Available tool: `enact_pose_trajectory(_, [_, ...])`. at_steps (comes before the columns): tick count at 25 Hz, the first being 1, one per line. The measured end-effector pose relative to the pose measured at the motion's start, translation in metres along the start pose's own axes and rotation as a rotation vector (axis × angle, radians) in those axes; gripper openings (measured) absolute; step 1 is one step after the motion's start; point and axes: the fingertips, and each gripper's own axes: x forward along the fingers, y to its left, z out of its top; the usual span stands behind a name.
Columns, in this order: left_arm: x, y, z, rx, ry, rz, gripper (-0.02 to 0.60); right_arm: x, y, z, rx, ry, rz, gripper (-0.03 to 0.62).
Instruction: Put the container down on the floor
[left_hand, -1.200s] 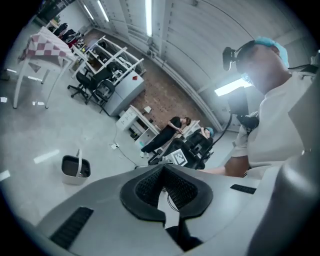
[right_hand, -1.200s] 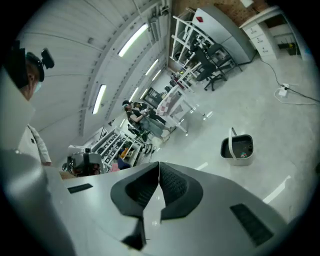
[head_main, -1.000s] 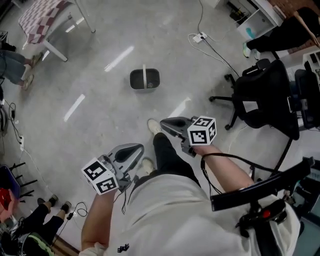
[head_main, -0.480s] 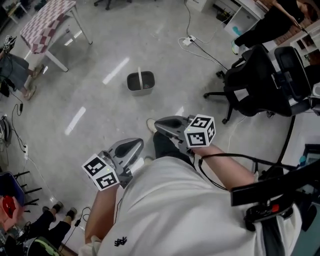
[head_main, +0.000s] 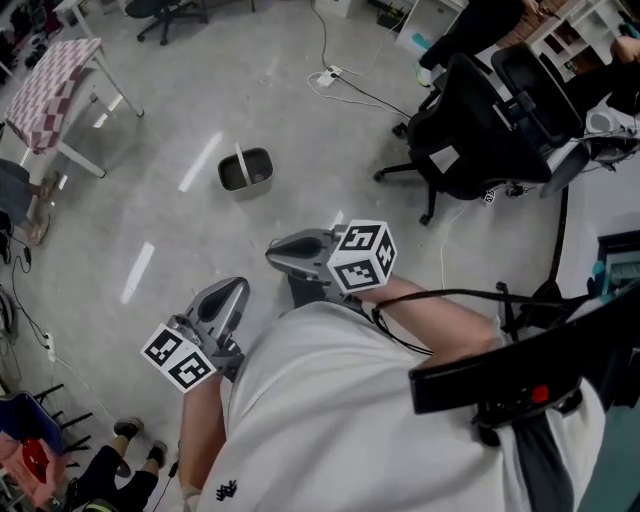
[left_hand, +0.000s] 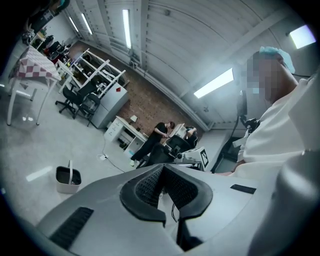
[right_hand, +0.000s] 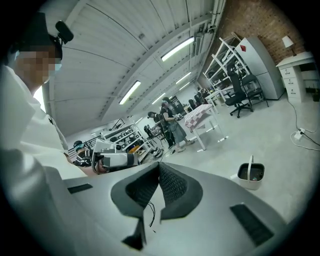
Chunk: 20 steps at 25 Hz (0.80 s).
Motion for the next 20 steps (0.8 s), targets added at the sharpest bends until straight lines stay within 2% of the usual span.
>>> enact_pose_trajectory(9, [-0.0022, -0.0015, -0.0050, 0.011, 0.010, 0.021, 0.009, 0.0025, 0.0056, -0.0037, -0.018, 0.020, 0.020, 0.017])
enact_pose_trajectory(20, [-0.0065, -0.0003, -0.0045, 0.012, 0.003, 0.013, 0.009, 0.0077, 0.0102, -0.0048, -0.046, 0.046, 0.026, 0.017])
